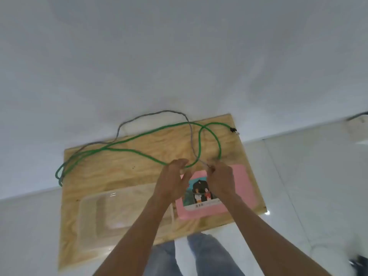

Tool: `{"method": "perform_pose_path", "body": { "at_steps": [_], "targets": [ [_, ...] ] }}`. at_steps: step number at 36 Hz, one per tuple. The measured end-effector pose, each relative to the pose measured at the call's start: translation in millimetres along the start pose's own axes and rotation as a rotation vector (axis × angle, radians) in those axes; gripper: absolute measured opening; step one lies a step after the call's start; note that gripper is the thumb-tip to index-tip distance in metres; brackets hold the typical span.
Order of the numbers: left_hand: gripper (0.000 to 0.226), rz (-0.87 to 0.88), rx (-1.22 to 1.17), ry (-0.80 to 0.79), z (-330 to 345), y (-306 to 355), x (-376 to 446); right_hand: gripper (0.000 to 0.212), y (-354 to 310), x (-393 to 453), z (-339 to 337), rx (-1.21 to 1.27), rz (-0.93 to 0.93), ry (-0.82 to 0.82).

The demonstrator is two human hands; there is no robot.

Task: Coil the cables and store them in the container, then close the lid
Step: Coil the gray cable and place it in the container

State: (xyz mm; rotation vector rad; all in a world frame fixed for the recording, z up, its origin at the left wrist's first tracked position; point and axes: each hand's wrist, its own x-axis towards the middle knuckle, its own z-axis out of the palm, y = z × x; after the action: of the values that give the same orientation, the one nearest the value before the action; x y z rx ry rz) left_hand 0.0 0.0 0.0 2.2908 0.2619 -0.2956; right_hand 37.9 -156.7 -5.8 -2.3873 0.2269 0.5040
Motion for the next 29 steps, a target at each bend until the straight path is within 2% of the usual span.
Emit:
{"method": "perform_pose_path", "body": {
  "at_steps": [6,12,20,26,29],
  "targets": [
    [0.040,0.021,-0.035,-0.154,-6,18,4,0.010,-30,-1,-17,0.147,-0.123,0.062],
    [0.024,0.127,-0.150,-0.275,-34,51,0,0.011,-87,4,-50,0.248,-0.198,0.124],
    [0.013,0.205,-0.305,-0.166,-79,69,-14,0.002,-163,-12,-81,0.706,-0.155,0.051],
    [0.015,0.148,-0.556,-0.034,-140,83,-34,0.013,-214,-33,-93,0.816,-0.249,-0.091],
    [0.022,0.147,-0.721,0.090,-179,88,-46,0.011,-234,-45,-94,0.821,-0.308,-0.173]
  ]
}}
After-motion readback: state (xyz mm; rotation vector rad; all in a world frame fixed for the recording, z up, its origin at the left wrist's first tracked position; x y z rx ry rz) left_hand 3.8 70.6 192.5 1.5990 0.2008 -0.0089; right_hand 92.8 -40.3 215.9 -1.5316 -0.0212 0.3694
